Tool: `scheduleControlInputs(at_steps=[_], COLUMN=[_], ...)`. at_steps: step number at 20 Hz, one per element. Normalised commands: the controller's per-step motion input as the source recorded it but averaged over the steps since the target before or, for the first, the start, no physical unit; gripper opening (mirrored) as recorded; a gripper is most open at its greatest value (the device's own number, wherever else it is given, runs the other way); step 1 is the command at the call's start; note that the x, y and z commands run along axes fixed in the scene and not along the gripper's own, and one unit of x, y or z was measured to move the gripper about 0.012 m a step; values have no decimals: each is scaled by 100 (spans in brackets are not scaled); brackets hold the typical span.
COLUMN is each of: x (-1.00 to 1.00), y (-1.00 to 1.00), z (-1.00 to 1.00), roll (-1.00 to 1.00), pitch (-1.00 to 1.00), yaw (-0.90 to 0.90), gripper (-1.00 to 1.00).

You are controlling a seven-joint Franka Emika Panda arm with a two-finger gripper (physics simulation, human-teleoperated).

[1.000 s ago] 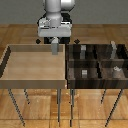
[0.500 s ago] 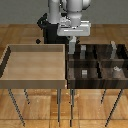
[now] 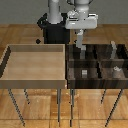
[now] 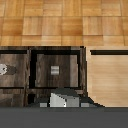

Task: Place the milk carton into the appropriate compartment.

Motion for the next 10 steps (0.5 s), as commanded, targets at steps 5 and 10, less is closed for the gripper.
scheduleControlInputs(at_steps=[5, 10], x=[0, -60], y=[40, 0], z=[-20, 0], roll=[0, 0], pitch=[0, 0], yaw=[0, 0], gripper=[-100, -100])
